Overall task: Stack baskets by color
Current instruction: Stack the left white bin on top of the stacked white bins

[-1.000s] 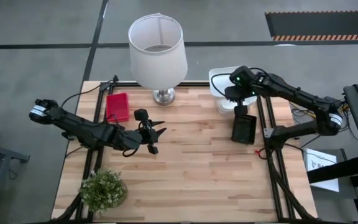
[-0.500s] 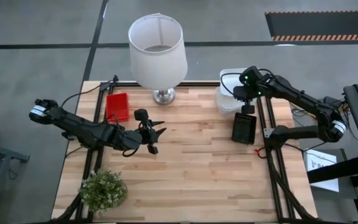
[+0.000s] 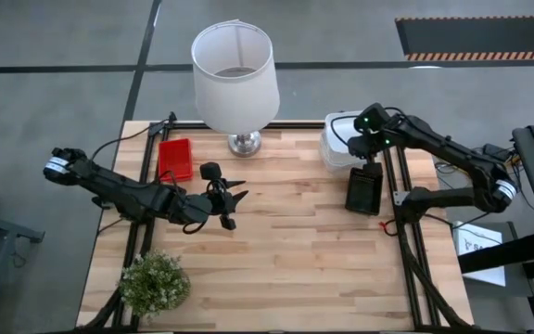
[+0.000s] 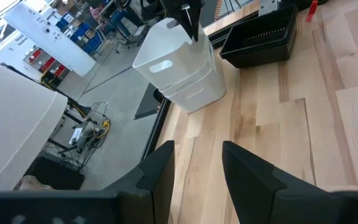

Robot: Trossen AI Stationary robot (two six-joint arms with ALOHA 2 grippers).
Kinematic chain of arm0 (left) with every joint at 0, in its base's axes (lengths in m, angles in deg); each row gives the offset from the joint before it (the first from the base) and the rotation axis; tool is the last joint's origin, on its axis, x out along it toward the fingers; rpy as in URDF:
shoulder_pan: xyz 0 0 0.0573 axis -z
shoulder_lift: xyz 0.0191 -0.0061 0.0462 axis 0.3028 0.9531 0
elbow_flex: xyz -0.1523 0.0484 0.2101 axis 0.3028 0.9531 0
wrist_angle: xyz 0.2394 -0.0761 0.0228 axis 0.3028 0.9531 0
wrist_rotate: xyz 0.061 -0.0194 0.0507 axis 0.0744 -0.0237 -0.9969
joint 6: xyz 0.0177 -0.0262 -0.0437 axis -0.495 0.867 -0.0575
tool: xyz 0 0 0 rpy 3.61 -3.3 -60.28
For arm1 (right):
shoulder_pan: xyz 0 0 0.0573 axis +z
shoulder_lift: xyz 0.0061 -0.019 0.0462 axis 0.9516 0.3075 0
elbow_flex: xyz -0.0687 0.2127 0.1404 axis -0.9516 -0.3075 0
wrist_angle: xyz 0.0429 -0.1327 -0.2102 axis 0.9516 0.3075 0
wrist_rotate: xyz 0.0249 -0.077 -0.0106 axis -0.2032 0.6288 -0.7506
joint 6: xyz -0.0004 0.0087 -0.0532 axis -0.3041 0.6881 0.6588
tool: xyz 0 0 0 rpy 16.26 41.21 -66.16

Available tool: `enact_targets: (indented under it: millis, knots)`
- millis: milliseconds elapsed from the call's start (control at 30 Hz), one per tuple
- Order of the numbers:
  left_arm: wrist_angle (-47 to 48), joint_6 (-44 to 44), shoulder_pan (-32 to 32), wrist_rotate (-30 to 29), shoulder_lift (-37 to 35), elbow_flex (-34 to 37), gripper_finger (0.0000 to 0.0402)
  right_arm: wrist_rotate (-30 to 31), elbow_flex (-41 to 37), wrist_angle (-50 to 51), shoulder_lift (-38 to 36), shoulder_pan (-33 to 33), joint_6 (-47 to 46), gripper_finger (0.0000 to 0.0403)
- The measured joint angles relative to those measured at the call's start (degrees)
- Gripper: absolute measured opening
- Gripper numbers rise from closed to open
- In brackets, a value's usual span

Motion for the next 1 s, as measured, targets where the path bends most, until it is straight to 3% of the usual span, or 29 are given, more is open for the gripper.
enact_targets:
  millis: [667,1000]
  knots:
    - [0.1,-0.1,0.0,0.0,0.0,0.0,0.0118,0.6,0.1,-0.4,1.3,0.0,-7.6,0.0009]
    - [-0.1,0.0,0.0,0.0,0.0,0.1,0.0118,1.6,4.1,2.3,1.3,0.0,-14.0,0.0009]
